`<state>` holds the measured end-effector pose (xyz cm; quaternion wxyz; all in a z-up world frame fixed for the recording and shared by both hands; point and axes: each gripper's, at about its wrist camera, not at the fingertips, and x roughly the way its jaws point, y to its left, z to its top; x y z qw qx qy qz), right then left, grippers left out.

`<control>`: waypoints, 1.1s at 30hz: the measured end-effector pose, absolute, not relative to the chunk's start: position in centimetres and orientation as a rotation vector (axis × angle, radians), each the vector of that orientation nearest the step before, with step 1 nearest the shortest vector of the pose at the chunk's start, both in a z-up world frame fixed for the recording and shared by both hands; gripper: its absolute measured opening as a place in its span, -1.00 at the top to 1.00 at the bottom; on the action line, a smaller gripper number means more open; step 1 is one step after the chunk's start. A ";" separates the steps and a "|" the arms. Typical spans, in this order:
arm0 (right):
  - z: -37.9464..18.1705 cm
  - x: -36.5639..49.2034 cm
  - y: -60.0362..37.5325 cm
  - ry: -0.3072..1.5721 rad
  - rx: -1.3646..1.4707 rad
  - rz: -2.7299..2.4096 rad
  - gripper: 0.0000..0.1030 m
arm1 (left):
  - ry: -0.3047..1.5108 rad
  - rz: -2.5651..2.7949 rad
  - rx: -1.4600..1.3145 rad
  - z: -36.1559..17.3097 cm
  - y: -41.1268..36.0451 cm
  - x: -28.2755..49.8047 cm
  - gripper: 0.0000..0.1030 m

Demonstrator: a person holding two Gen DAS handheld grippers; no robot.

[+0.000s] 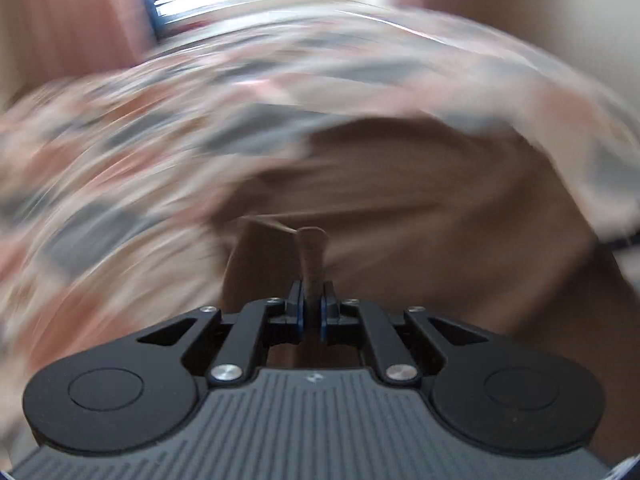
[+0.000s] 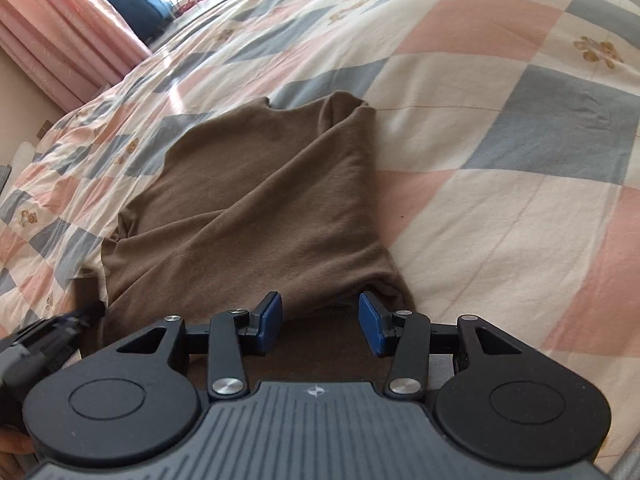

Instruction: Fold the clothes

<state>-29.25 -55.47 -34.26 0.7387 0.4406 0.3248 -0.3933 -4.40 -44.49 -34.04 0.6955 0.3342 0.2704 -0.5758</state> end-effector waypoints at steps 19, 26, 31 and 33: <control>-36.2 -25.4 -56.5 0.857 0.770 -0.697 0.19 | 0.853 -1.440 0.721 -36.8 -42.8 -0.1 0.75; -32.0 -25.2 -64.0 0.768 0.749 -0.580 0.10 | 0.794 -1.571 0.609 -31.0 -46.0 4.1 0.51; -33.4 -20.2 -72.7 0.760 0.764 -0.505 -0.13 | 0.843 -1.505 0.499 -31.4 -55.7 10.7 0.32; -34.6 -17.8 -75.4 0.784 0.785 -0.483 -0.13 | 0.888 -1.506 0.528 -32.9 -59.7 12.1 0.34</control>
